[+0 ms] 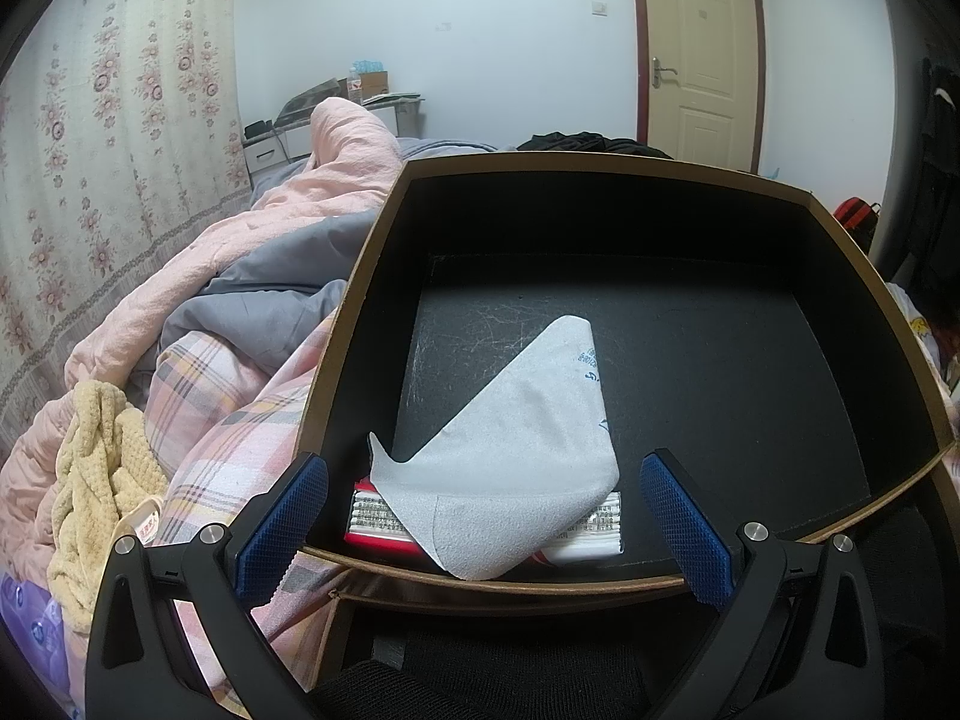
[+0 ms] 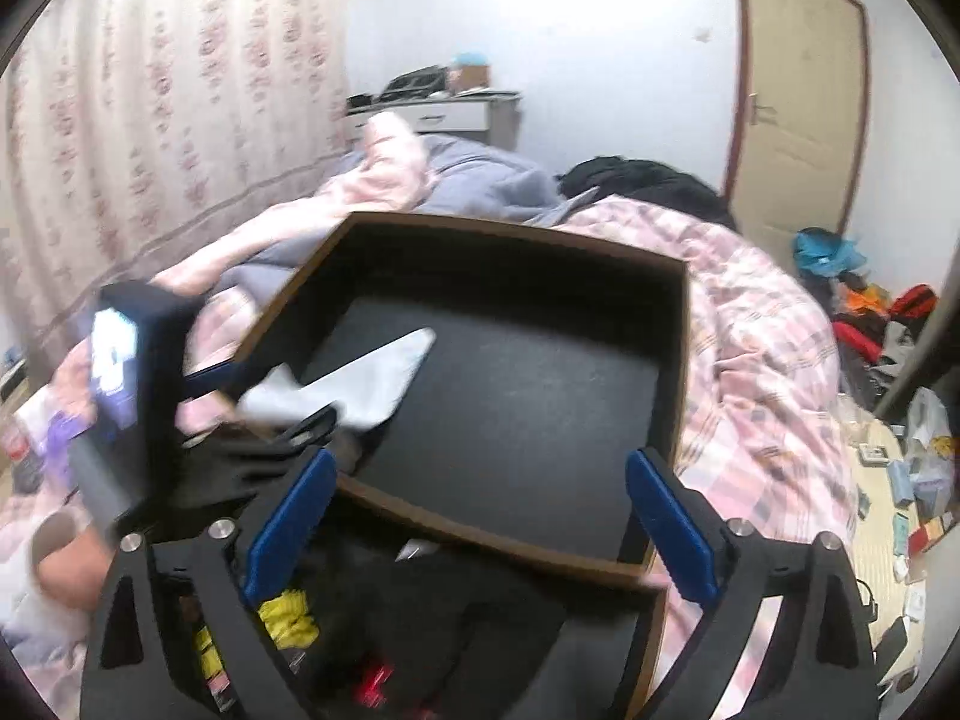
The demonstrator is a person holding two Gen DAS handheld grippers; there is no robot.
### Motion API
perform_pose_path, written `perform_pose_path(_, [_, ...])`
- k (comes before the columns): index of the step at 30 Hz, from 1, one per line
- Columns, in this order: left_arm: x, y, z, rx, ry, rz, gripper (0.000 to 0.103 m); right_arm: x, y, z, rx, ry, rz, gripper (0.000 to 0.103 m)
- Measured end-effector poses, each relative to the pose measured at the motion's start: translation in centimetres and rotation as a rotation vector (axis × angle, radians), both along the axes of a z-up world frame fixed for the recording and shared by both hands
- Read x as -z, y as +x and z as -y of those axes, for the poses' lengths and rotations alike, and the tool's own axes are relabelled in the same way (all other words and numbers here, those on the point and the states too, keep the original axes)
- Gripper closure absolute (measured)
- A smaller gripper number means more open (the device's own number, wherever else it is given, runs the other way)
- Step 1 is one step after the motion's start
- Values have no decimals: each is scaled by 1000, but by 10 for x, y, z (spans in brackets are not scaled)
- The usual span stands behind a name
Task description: Organize soft objects
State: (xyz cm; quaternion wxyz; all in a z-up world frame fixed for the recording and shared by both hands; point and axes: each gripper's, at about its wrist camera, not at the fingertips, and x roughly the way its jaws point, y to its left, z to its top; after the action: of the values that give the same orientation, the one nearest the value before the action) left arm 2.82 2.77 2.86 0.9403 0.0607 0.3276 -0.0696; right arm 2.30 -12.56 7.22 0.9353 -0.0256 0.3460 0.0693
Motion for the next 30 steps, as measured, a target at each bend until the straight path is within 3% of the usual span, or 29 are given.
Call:
perform_pose_path(3, [0, 0, 0, 0, 0, 0, 0, 20, 15, -4, 8, 2, -63, 5])
perform_pose_path(9, [0, 0, 0, 0, -1, 1, 0, 30, 11, 2, 46, 97, -26, 5])
perform_pose_path(12, [0, -1, 1, 2, 1, 3, 0, 39, 13, 3, 48, 98, -53, 5])
perform_pose_path(18, [-2, 0, 2, 2, 7, 4, 0, 39, 2, 4, 9, 82, 53, 4])
perform_pose_path(30, [-1, 1, 2, 2, 6, 4, 0, 37, 4, 6, 12, 87, 47, 3])
